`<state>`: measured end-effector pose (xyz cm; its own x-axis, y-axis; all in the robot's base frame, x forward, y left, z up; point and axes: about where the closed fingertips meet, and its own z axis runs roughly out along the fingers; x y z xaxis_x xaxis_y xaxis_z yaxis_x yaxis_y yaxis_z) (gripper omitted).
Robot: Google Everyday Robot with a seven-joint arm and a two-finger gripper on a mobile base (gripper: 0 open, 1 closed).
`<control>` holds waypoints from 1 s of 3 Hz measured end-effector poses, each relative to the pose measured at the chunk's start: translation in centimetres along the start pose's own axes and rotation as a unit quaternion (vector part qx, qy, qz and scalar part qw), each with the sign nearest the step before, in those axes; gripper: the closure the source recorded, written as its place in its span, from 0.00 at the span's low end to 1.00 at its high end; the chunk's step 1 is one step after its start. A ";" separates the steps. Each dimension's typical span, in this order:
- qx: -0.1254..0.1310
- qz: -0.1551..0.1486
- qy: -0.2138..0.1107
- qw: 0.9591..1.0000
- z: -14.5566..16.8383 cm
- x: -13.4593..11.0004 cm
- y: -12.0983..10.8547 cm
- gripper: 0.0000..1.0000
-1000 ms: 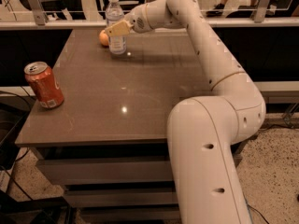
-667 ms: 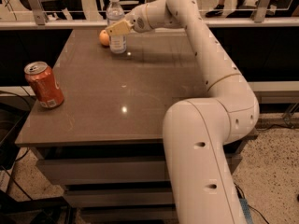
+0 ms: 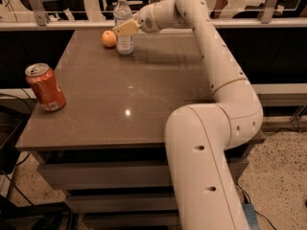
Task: Move blue plastic bottle near orange
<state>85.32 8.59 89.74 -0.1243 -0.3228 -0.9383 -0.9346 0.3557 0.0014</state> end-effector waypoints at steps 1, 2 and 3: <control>-0.008 0.004 0.007 1.000 0.0 0.6 0.2 0.82; -0.008 0.004 0.007 1.000 0.0 0.4 0.2 0.59; -0.008 0.004 0.007 1.000 -0.1 0.4 0.2 0.36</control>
Offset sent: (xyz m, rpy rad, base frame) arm 0.0175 -0.0138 0.0032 -0.0205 0.0306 0.0279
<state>85.08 8.49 89.42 -0.1358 -0.3333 -0.9330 -0.9389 0.3440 0.0138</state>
